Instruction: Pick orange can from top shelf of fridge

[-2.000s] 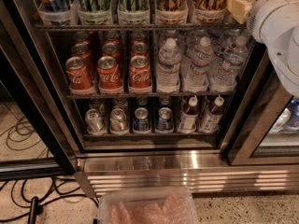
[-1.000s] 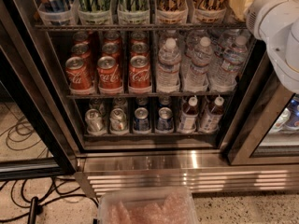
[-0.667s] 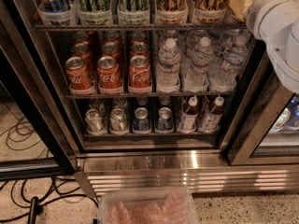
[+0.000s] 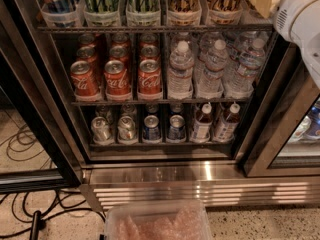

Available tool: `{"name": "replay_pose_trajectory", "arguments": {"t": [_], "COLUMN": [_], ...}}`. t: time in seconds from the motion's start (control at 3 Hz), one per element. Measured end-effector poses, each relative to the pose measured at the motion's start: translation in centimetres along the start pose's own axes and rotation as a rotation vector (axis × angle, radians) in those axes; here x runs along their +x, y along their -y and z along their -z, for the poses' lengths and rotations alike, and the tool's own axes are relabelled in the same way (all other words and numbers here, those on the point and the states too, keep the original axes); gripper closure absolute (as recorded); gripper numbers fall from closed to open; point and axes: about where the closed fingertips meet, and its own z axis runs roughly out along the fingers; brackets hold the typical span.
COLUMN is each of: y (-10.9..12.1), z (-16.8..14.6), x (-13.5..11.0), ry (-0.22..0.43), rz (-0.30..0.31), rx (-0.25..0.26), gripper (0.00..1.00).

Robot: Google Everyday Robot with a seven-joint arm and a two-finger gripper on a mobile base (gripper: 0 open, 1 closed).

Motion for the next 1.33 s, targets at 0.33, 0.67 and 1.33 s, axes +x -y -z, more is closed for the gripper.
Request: {"name": "replay_pose_trajectory", "arguments": {"t": [0.33,0.67,1.33], "y": [-0.4,-0.7,-0.1], "z": [1.9,4.0,10.1], "x": [-1.2,-2.1,-2.2], "ry": [0.004,0.010,-0.016], "rz": [-0.020,-0.030,-0.014], "rx": [-0.053,-0.094,-0.139], "gripper": [1.00,1.00,1.00]}}
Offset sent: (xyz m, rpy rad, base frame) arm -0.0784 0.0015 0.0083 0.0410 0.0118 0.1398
